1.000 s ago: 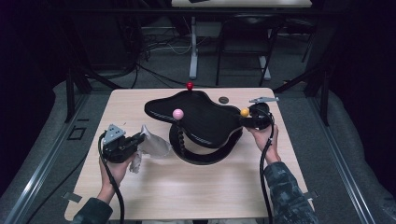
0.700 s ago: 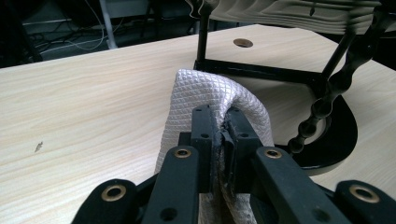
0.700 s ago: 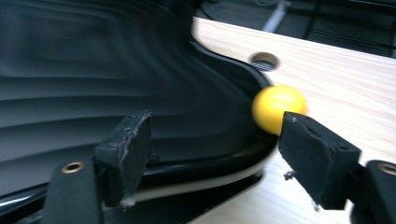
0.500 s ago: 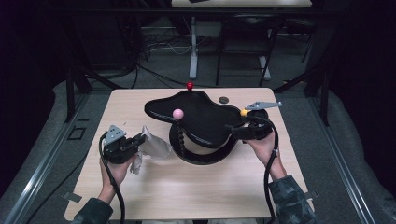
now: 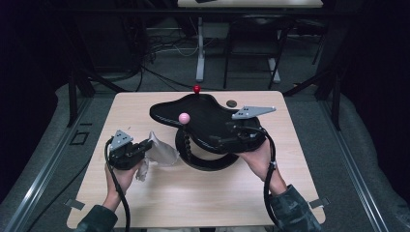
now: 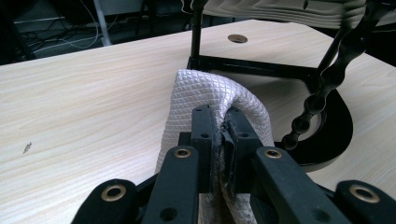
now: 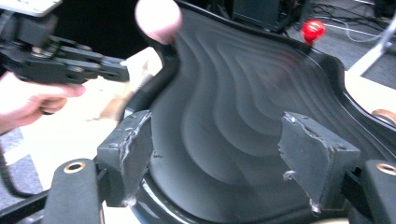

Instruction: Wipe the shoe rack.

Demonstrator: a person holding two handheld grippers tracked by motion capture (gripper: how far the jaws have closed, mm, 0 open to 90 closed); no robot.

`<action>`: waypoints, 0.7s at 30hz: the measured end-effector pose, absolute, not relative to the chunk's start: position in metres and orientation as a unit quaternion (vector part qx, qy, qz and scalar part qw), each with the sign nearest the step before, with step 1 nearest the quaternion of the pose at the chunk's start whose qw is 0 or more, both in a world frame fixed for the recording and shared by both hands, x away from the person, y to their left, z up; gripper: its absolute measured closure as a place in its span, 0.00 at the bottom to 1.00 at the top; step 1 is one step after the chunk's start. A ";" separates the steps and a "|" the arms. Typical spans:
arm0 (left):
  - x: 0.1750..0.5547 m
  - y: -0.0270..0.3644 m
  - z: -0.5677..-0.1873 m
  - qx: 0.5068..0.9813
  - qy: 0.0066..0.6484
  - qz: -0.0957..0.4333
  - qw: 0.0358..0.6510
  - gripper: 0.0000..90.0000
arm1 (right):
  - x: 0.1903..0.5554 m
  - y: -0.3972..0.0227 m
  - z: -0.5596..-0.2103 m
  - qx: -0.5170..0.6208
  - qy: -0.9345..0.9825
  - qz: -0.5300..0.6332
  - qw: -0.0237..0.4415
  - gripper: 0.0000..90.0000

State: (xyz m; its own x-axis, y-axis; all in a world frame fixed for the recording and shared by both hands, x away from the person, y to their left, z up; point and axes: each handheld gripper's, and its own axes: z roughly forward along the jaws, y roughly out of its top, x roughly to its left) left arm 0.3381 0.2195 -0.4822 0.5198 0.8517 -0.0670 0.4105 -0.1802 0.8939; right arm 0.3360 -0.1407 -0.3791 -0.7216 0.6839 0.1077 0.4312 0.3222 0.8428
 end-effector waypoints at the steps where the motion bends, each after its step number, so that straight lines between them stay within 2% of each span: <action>1: 0.338 0.220 -0.482 0.732 0.432 0.232 0.473 0.93 | 0.335 -0.139 -0.378 0.344 0.802 0.471 0.130 0.28; 4: 0.338 0.220 -0.482 0.732 0.432 0.233 0.472 0.93 | 0.329 -0.128 -0.375 0.330 0.808 0.469 0.132 0.30; 13: 0.339 0.221 -0.483 0.733 0.432 0.233 0.470 0.93 | 0.322 -0.109 -0.381 0.301 0.828 0.455 0.133 0.56; 21: 0.339 0.220 -0.483 0.734 0.432 0.233 0.470 0.93 | 0.321 -0.108 -0.385 0.294 0.833 0.448 0.140 0.61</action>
State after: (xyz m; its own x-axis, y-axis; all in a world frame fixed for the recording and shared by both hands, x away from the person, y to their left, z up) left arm 0.3387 0.2204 -0.4831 0.5184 0.8526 -0.0649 0.4150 -0.1845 0.8909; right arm 0.3205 -0.1078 -0.3846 -0.7878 0.6151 0.0303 0.3643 0.4258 0.8282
